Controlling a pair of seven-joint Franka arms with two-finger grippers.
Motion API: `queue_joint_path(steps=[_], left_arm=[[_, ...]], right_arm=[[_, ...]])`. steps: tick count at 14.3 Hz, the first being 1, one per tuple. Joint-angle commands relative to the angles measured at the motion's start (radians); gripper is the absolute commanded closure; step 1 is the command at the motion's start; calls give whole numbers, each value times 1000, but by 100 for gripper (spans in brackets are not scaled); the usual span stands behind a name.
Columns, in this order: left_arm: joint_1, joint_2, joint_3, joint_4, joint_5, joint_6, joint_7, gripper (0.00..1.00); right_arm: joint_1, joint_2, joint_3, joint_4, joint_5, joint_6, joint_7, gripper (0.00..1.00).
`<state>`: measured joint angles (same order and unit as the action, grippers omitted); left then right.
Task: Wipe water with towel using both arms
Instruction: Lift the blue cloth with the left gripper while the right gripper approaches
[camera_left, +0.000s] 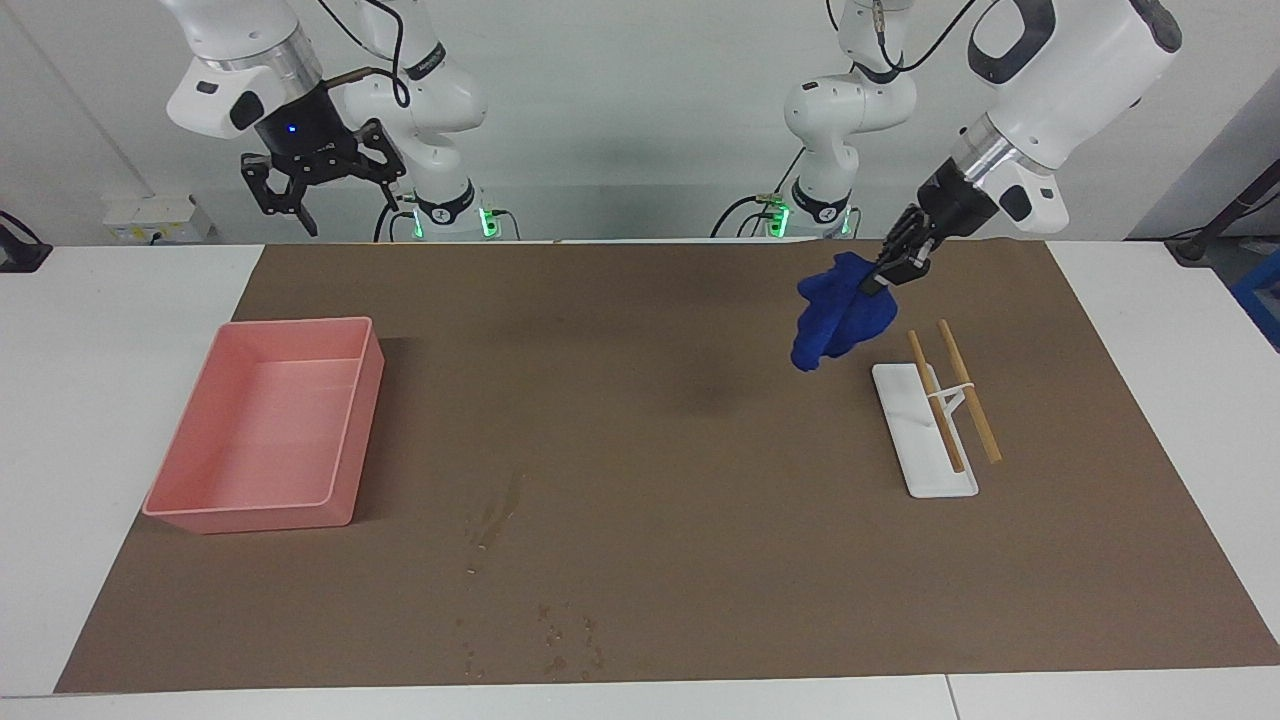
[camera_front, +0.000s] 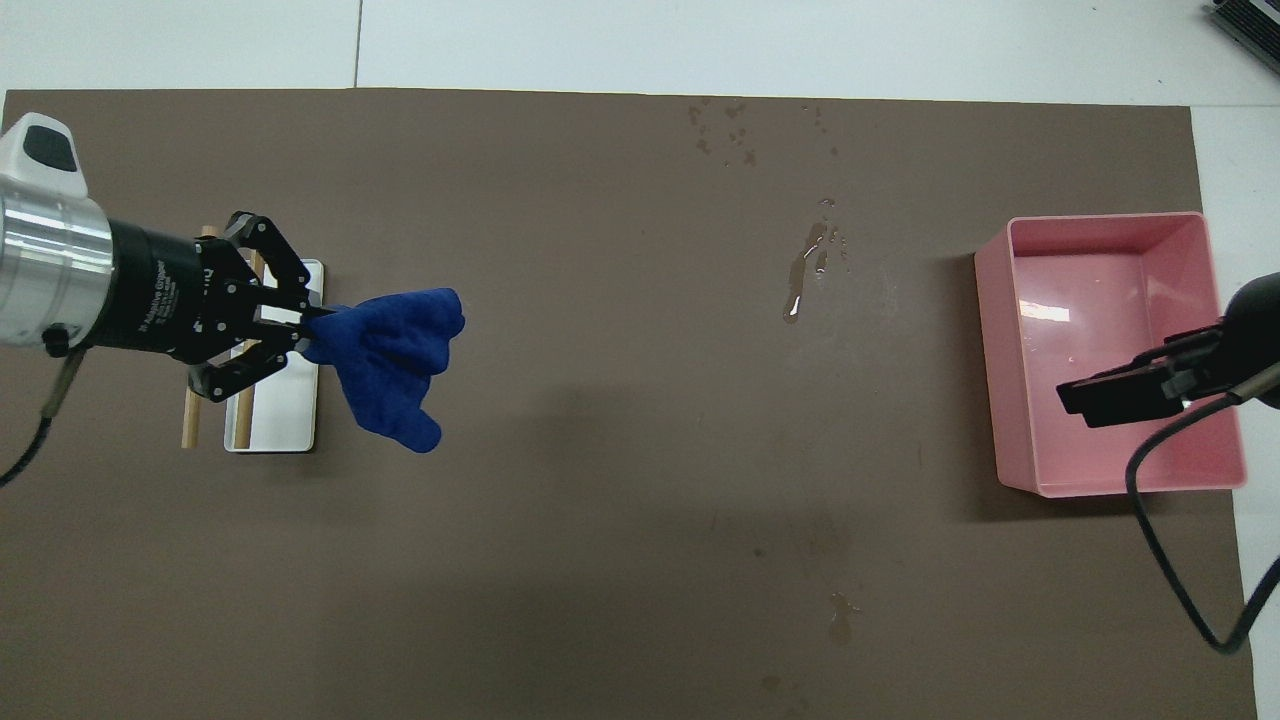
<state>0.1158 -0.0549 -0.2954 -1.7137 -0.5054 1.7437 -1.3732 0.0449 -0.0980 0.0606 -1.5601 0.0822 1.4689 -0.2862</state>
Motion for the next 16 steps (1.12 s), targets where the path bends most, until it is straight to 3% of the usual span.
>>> queue_joint_path(steps=[1,5,13,16], left_arm=[[-11,-9,-56,-1,-83,83,-248,100],[-28,-11,-114,-3,-189,154,-417,100],[-151,-19,-120,-24,-241,198,-434,100],[-179,-28,-120,-41,-274,204,-432,100]], right_arm=[[56,-34,18,-49,17,72,-100,0],[214,-98,18,-196,24,296,-113,0],[426,-72,18,-316,25,586,-25,0],[451,-54,19,-321,24,632,-30,0]])
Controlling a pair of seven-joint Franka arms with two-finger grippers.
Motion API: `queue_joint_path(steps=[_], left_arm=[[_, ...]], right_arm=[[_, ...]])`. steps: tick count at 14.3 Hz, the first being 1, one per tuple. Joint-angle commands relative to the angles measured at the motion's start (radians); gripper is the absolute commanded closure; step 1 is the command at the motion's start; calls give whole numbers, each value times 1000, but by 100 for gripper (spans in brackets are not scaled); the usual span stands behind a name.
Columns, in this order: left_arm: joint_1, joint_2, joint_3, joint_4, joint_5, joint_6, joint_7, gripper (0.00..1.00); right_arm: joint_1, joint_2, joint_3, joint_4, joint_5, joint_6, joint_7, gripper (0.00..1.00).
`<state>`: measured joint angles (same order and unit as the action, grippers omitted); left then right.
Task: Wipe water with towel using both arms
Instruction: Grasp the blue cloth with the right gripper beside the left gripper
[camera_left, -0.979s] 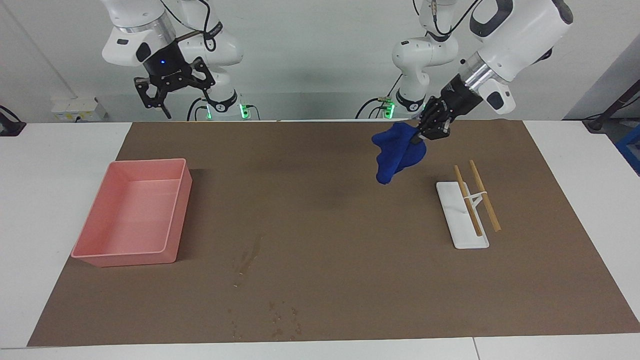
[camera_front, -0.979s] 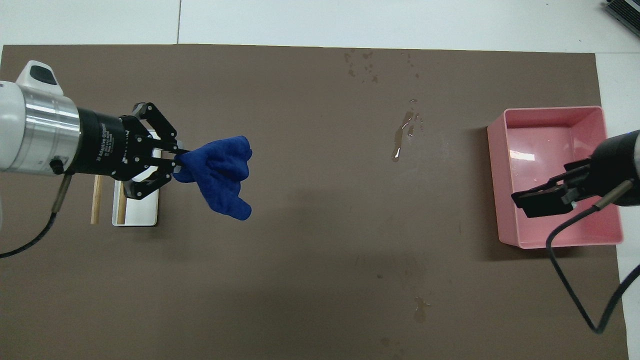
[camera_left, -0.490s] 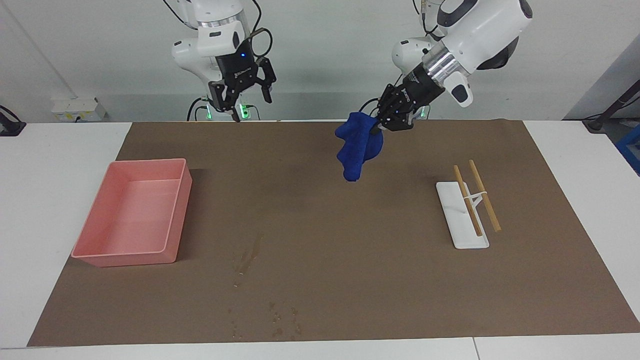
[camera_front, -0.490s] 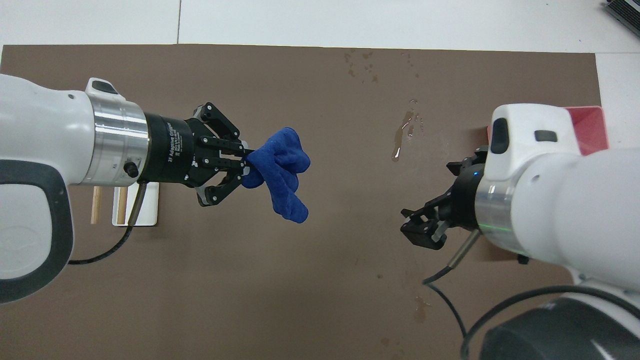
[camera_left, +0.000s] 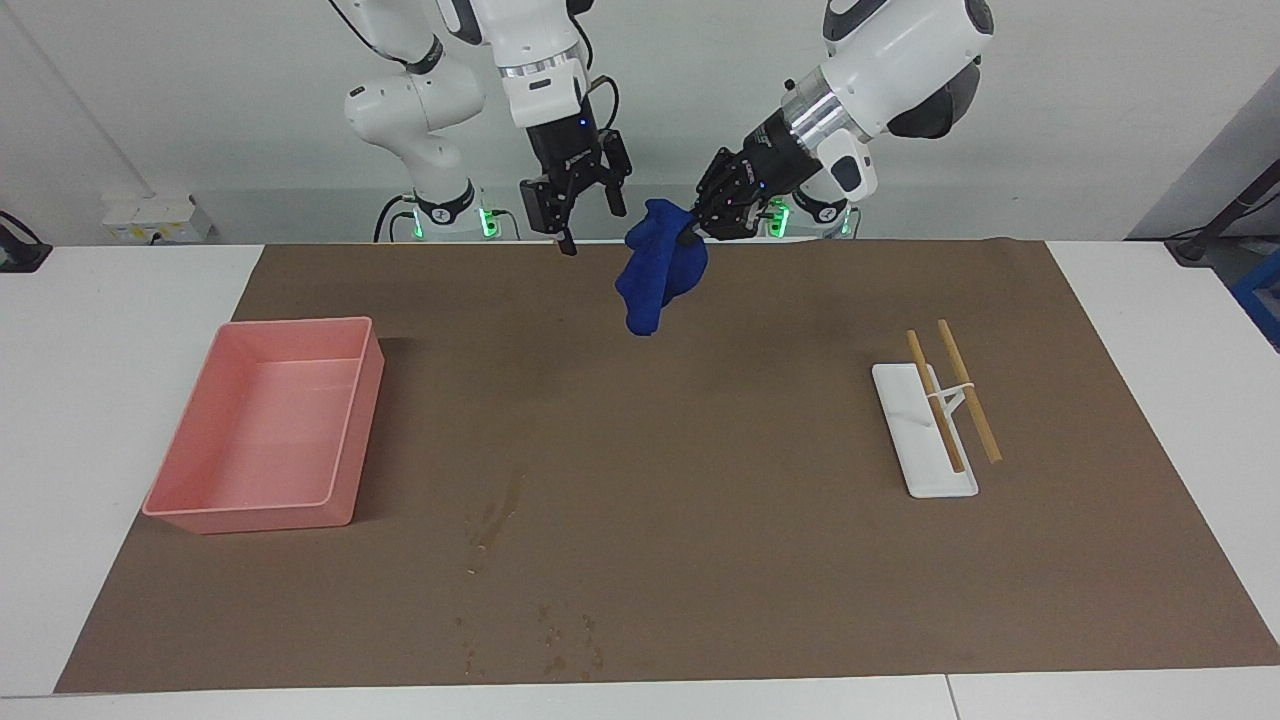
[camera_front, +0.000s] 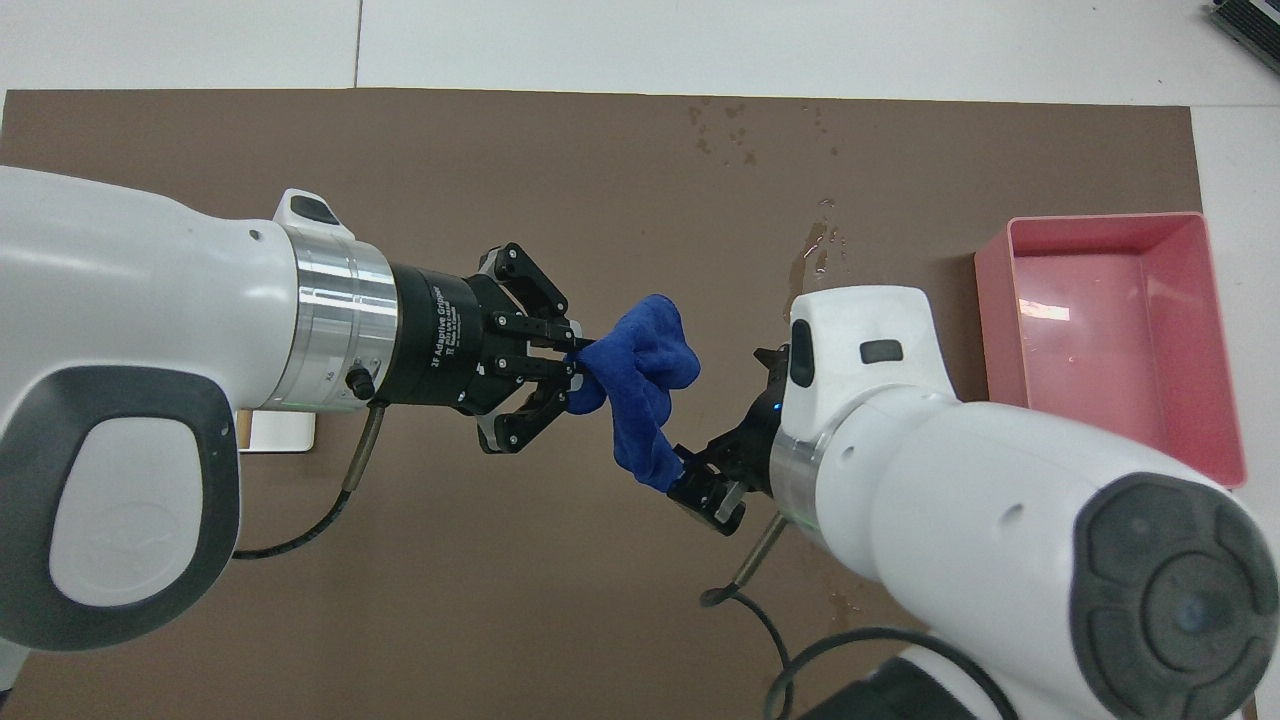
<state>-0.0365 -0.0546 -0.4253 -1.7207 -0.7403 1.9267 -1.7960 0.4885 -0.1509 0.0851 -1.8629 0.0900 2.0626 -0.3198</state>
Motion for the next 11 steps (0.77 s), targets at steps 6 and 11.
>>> queue_joint_path(steps=[6,11], left_arm=[[-60,-53,10,-71,-42,8,-17,100],[-75,-67,10,-71,-50,8,-22,100]], right_arm=[[28,39,-5,-30,10,117,1,0],[25,50,-5,-50,-4,152,-31,0]])
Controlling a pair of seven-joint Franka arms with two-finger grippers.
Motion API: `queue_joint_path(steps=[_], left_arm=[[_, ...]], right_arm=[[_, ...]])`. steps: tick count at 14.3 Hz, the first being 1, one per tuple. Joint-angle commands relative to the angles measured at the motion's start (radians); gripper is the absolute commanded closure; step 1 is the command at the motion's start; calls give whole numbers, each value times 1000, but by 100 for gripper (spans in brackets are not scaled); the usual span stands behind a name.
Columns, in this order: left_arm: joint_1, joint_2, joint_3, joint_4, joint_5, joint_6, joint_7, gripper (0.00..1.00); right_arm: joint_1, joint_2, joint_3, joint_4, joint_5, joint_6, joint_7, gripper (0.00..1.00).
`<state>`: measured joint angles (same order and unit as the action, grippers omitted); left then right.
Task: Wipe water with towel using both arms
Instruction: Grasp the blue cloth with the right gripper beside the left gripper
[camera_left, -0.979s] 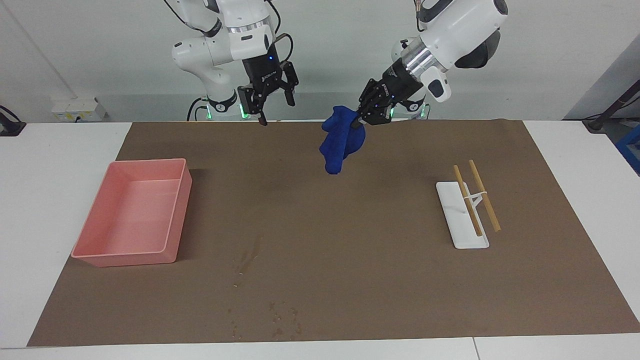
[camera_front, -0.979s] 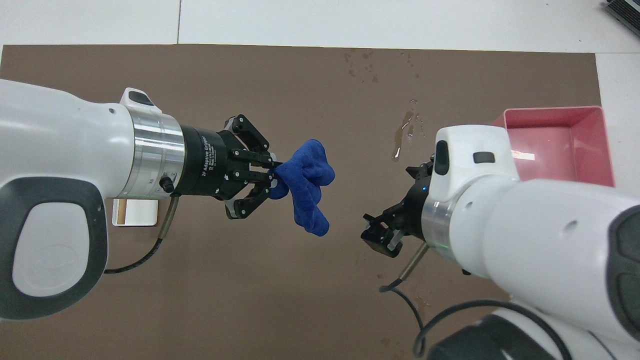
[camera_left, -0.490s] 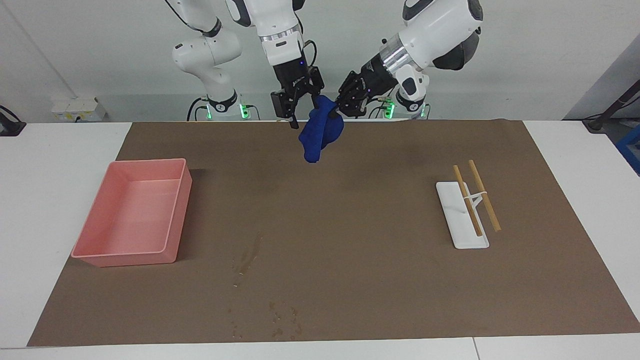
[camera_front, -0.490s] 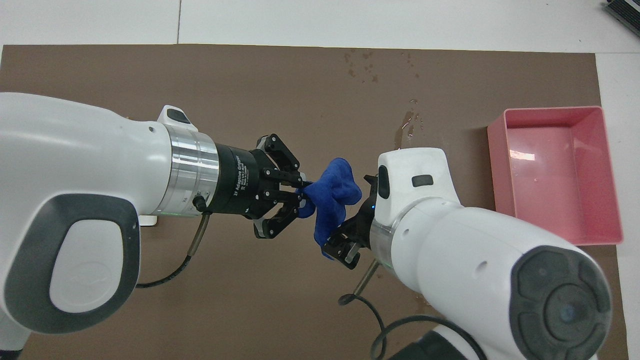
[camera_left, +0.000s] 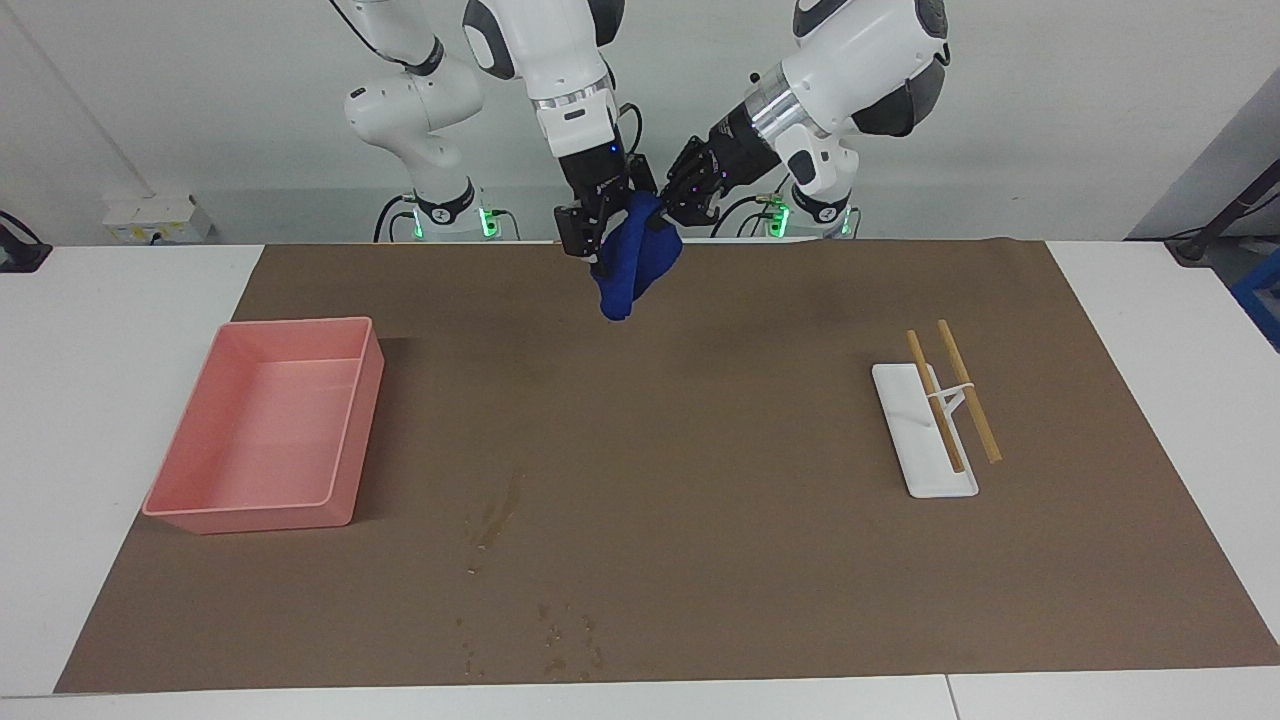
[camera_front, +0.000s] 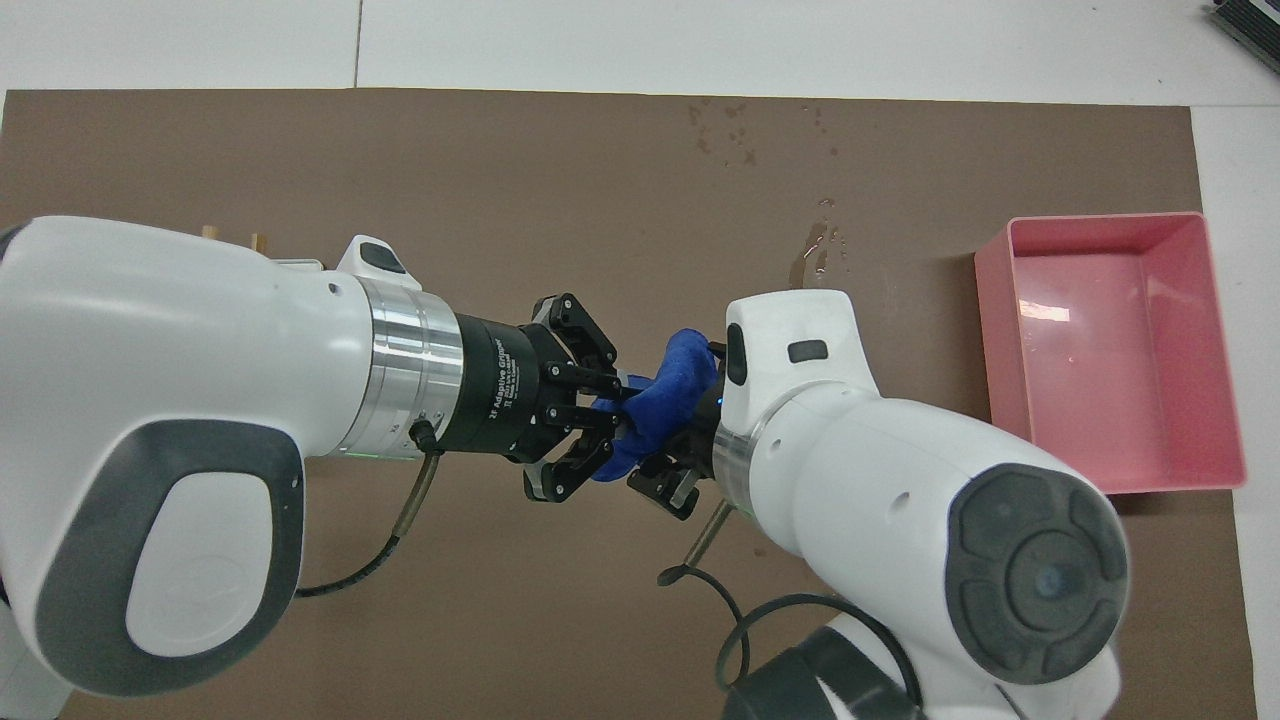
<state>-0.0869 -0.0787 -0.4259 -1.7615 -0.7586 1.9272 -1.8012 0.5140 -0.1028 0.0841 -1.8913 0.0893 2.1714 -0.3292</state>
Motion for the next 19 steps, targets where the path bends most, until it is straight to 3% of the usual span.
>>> queue_joint_path(steps=[1,3,4,5,6,7,8,9,17,18,19], left_arm=[[-40,-46,12,-35,-31,12,-15,100],[-42,-52,13,-49,-31,18,-15,100],[-43,-62,12,-62,-31,22,-14,100],[-45,-64,12,-70,-31,24,-11,100],[-45,-64,12,-70,-31,22,-12,100],[-45,-64,12,-70,-31,22,-12,100],[-45,-64,12,-70,-31,24,-12,100],[-45,-64,12,-70,-31,24,-10,100],[-45,-64,10,-67,-25,39,8,100],[-45,-64,12,-67,-25,39,8,86],[-45,-62,12,-64,-22,39,-4,1]], right_arm=[[1,2,-4,-23,-3,47,-22,0],[1,3,-4,-23,-3,47,-22,0],[1,3,-4,-23,-3,47,-22,12],[1,3,-4,-23,-3,47,-22,36],[1,3,-4,-23,-5,47,-22,54],[1,3,-4,-22,-3,47,-22,71],[1,3,-4,-22,-3,47,-22,80],[1,5,-4,-22,-3,47,-22,100],[-29,6,-6,-22,-3,9,-53,100],[-43,6,-6,-20,-3,-7,-73,100],[-54,6,-7,-20,-5,-19,-92,100]])
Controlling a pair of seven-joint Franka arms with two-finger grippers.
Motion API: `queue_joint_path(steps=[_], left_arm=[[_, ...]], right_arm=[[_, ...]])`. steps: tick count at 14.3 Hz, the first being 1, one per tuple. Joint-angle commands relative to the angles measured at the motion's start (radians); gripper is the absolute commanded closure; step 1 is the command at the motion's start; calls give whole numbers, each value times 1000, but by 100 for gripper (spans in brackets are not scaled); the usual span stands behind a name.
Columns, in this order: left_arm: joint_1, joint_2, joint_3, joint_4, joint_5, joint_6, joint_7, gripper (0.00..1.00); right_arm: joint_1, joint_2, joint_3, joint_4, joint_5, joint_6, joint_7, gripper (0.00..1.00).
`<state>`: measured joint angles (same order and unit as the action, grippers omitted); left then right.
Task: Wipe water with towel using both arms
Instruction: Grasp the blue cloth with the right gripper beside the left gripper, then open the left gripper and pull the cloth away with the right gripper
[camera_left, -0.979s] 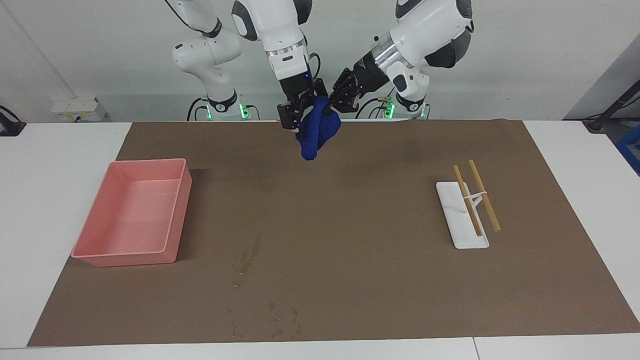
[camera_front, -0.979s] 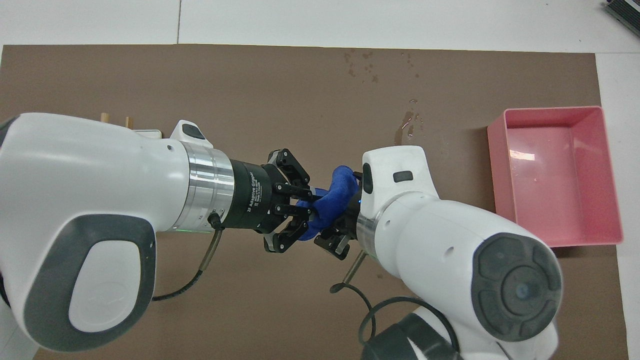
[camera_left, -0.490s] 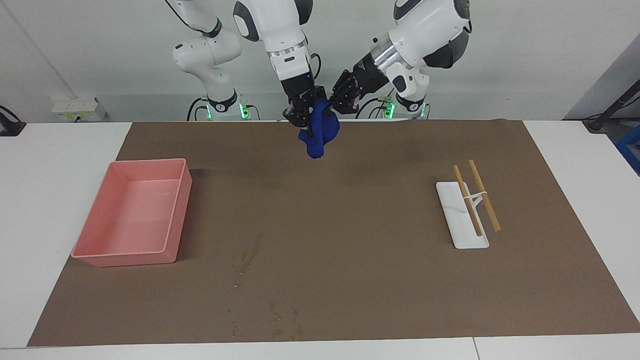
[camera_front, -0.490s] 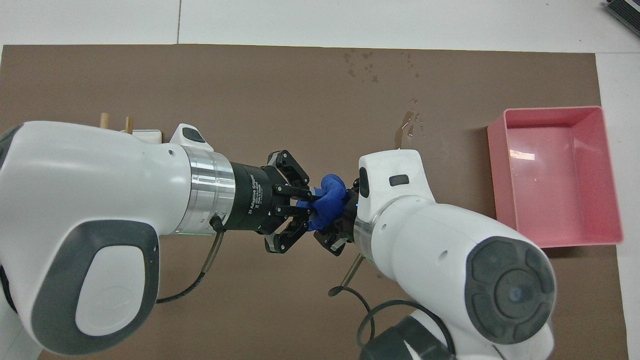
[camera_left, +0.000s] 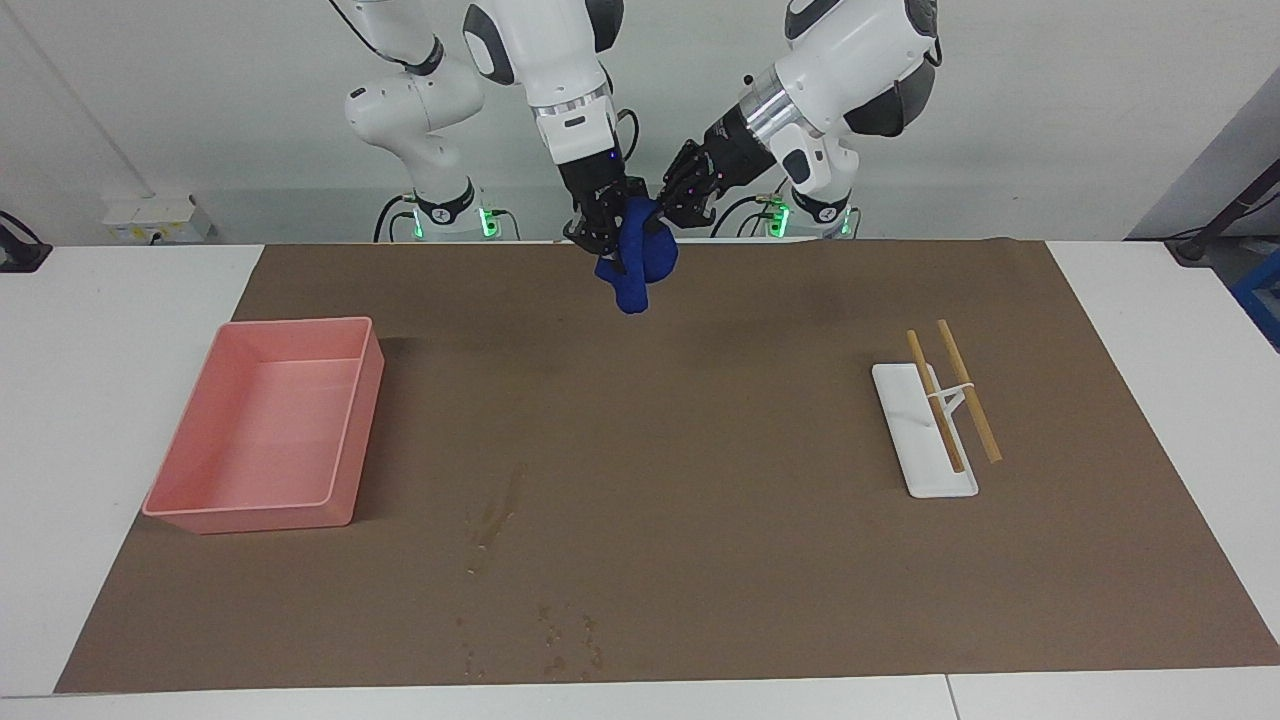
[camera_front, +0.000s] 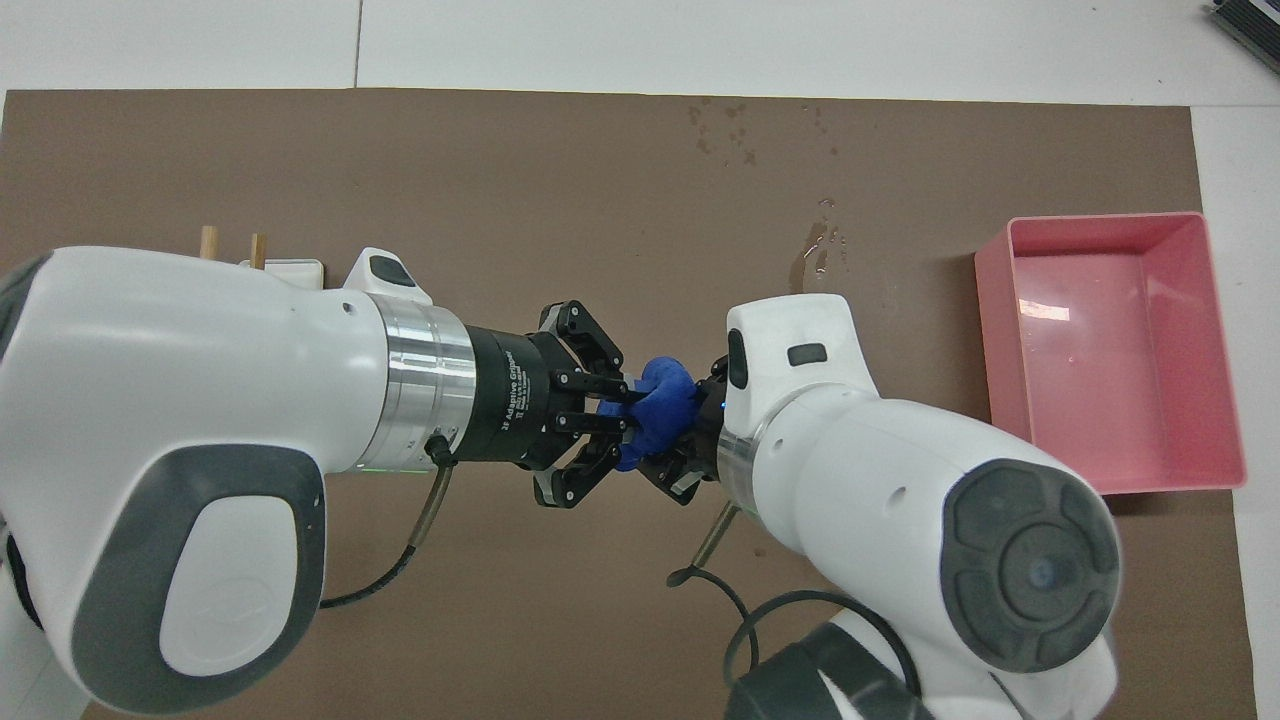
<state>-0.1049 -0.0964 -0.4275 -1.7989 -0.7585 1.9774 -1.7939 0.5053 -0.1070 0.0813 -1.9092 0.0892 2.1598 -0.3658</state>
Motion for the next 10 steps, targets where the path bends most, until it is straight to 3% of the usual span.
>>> queue_joint_path(steps=[1,4,8,10], left_arm=[[-26,-43,13,-22,-19,-12,-19,0],[-16,-40,16,-14,19,-11,-2,0],[-9,-26,16,30,305,27,4,0],[10,-14,24,29,390,64,56,0]], right_arm=[[-59,10,-5,-2,-5,-17,-74,100],[-132,12,-3,-2,-29,-57,-183,100],[-249,38,-3,-5,-32,-55,-336,100],[-286,75,-5,-5,-43,-25,-376,100]])
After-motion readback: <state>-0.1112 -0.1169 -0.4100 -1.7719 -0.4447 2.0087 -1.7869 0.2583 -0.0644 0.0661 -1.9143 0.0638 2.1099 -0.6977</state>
